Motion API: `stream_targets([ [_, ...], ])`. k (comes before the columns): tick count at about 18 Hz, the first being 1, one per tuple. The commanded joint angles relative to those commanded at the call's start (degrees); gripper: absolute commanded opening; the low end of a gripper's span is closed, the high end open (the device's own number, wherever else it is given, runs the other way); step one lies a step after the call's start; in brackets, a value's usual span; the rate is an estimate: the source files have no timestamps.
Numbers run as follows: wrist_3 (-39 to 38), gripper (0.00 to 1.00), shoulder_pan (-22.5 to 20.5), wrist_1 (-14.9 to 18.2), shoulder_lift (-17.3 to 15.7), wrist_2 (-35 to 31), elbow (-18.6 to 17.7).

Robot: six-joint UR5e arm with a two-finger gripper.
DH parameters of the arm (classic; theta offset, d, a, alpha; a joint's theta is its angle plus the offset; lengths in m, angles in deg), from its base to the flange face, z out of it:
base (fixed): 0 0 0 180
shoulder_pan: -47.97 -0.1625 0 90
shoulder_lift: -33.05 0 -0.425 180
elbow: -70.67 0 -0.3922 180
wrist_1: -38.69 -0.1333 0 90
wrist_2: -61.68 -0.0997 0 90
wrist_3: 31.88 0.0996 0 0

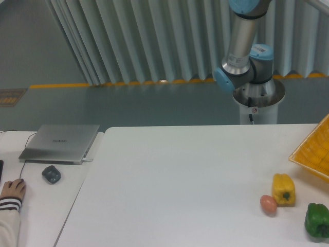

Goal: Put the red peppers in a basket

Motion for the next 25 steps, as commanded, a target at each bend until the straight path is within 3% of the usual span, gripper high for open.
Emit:
stream_targets([
  [3,-0.62,1.00,-0.52,-1.93,0.18,-0.09,-0.18],
  [15,-0.80,1.00,-0.88,-2.28,0.00,0.62,-0.62],
  [19,-2.28,1.00,-1.85,-4.47,-0.70,0.61,-2.82],
  [22,-7.37,1.00,0.08,-4.57,-1.05,0.62,-2.82],
  [25,-7.74,1.00,1.05,-4.48,-1.23,0.88,-2.82],
])
